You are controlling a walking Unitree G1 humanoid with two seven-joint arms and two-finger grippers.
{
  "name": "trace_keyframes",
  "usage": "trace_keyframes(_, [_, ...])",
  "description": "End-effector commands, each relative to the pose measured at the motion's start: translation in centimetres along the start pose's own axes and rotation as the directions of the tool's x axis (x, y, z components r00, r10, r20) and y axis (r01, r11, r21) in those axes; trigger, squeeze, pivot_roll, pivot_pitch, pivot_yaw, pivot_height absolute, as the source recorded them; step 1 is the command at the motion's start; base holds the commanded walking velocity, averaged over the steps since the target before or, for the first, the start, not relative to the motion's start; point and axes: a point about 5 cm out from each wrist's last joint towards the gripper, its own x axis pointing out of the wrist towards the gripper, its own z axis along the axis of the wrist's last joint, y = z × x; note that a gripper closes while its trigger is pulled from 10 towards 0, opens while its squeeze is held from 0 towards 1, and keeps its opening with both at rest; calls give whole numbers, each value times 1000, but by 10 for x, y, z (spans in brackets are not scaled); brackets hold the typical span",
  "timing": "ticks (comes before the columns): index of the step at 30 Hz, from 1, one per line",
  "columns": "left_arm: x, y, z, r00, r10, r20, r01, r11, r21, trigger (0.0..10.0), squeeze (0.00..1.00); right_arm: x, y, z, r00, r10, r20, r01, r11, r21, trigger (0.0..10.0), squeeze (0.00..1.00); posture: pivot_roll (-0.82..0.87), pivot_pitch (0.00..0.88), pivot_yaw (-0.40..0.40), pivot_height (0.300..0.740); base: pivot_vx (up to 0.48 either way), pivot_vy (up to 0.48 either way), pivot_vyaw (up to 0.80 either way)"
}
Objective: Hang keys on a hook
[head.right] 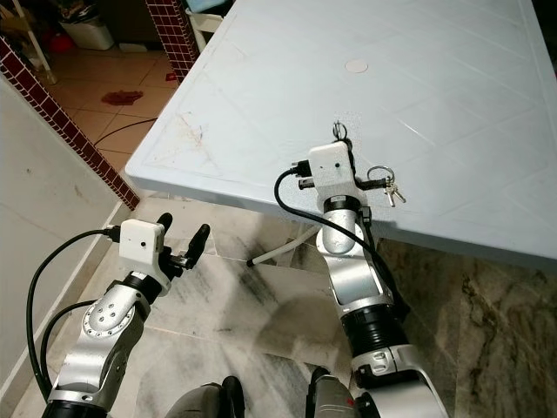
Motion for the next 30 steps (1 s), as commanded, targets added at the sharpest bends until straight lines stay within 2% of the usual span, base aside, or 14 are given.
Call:
trace_keyframes(1, [-1, 1, 0, 1000, 2, 1, -2, 1000, 7, 10000, 0, 0, 4, 20, 993, 10, 116, -8, 1000, -19, 0, 0, -30, 194, 122, 740, 0, 0, 0])
trace_keyframes(2, [-1, 1, 0, 1000, 3, 1, -3, 1000, 6, 10000, 0, 0, 5, 20, 994, 19, 106, -19, 1000, 7, 0, 0, -31, 194, 120, 740, 0, 0, 0])
trace_keyframes(3, [0, 0, 0, 1000, 3, 2, -3, 1000, 5, 10000, 0, 0, 6, 18, 995, 37, 94, -41, 999, 32, 667, 0, -33, 192, 116, 740, 0, 0, 0])
trace_keyframes(4, [0, -1, 0, 1000, 3, 3, -3, 1000, 3, 10000, 0, 0, 11, 17, 991, 106, 82, -114, 989, 99, 4039, 0, -33, 192, 115, 740, 0, 0, 0])
trace_keyframes(5, [0, -2, 0, 1000, 3, 4, -3, 1000, 0, 10000, 0, 0, 15, 16, 986, 149, 80, -159, 979, 128, 7804, 0, -37, 191, 111, 740, 0, 0, 0])
trace_keyframes(6, [0, -2, 0, 1000, 3, 4, -3, 1000, 0, 10000, 0, 0, 15, 16, 986, 149, 80, -159, 979, 128, 7804, 0, -37, 191, 111, 740, 0, 0, 0])
trace_keyframes(7, [1, -2, 0, 1000, 5, 6, -5, 1000, -3, 10000, 0, 1, 11, 17, 986, 135, 96, -148, 979, 143, 10000, 0, -38, 191, 108, 740, 0, 0, 0])
trace_keyframes(8, [1, -3, -1, 1000, 6, 6, -6, 1000, -5, 10000, 0, 1, 10, 19, 983, 152, 107, -170, 969, 181, 10000, 0, -39, 190, 104, 740, 0, 0, 0])
trace_keyframes(13, [1, -3, -1, 1000, 14, 9, -14, 1000, -9, 10000, 0, 0, 5, 25, 962, 217, 164, -255, 931, 263, 10000, 0, -42, 188, 96, 740, 0, 0, 0])
trace_keyframes(16, [1, -1, -1, 999, 37, 16, -37, 999, 1, 10000, 0, -1, 2, 27, 951, 246, 186, -298, 891, 342, 10000, 0, -42, 186, 91, 740, 0, 0, 0])
trace_keyframes(24, [2, 12, 6, 994, 102, 41, -103, 995, 16, 10000, 0, -8, 3, 34, 936, 266, 232, -334, 880, 336, 10000, 0, -41, 175, 82, 740, 0, 0, 0])
trace_keyframes(30, [9, 13, 23, 986, 135, 101, -135, 991, -1, 10000, 0, -13, 9, 36, 928, 294, 229, -358, 875, 327, 10000, 0, -46, 163, 72, 740, 0, 0, 738])
